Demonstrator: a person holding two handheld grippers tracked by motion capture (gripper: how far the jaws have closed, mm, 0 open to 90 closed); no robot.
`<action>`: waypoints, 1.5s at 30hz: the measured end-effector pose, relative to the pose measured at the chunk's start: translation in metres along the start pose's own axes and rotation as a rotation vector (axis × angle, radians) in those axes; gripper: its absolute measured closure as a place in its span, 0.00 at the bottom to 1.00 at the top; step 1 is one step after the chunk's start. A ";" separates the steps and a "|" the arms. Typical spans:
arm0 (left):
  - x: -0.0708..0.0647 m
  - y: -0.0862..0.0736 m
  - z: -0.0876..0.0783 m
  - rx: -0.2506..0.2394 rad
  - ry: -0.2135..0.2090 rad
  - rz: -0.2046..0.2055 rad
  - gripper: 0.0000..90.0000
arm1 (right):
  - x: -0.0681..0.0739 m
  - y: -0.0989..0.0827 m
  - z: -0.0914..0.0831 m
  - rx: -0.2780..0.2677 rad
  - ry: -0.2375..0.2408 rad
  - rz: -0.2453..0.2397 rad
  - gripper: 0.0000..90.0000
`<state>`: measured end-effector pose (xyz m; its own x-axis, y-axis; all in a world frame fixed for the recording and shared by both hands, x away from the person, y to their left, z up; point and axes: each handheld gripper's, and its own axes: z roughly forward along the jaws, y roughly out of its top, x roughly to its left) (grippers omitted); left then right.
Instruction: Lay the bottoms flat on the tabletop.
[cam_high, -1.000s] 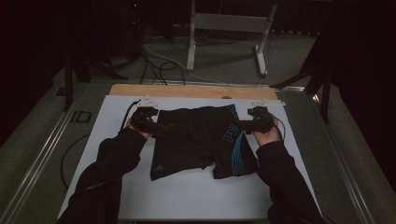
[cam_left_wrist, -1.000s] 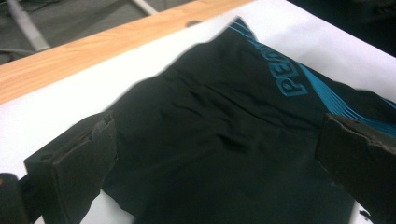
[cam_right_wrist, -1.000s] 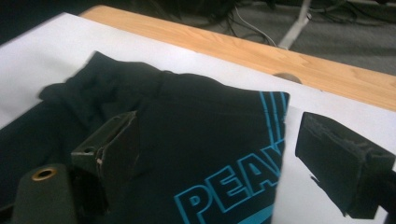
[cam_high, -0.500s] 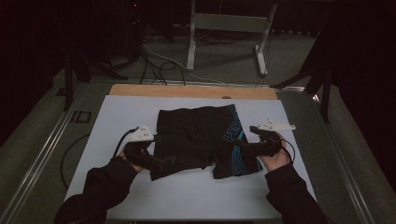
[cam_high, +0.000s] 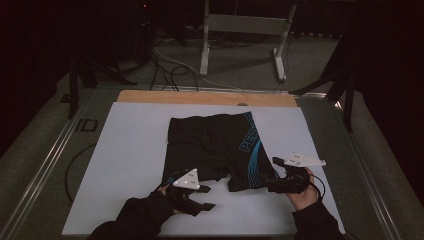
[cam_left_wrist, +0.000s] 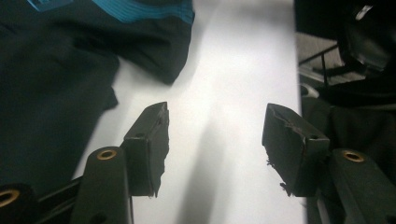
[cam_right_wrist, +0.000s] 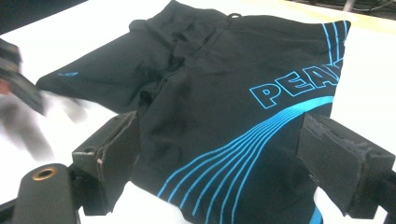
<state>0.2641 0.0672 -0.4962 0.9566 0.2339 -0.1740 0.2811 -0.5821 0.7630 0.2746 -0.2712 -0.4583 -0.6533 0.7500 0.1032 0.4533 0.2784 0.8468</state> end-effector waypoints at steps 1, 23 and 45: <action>0.003 0.001 0.007 0.011 0.001 -0.001 0.47 | 0.000 -0.001 -0.001 -0.003 0.000 0.002 0.16; 0.042 0.016 0.049 0.089 0.241 0.108 0.72 | -0.004 -0.006 0.004 0.010 -0.011 0.001 0.16; -0.015 0.059 0.004 0.048 0.132 0.142 0.96 | -0.006 -0.002 -0.004 -0.020 -0.032 0.003 0.16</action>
<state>0.2663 0.0260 -0.4513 0.9693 0.2450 0.0191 0.1503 -0.6523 0.7429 0.2753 -0.2788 -0.4583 -0.6323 0.7695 0.0897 0.4431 0.2643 0.8566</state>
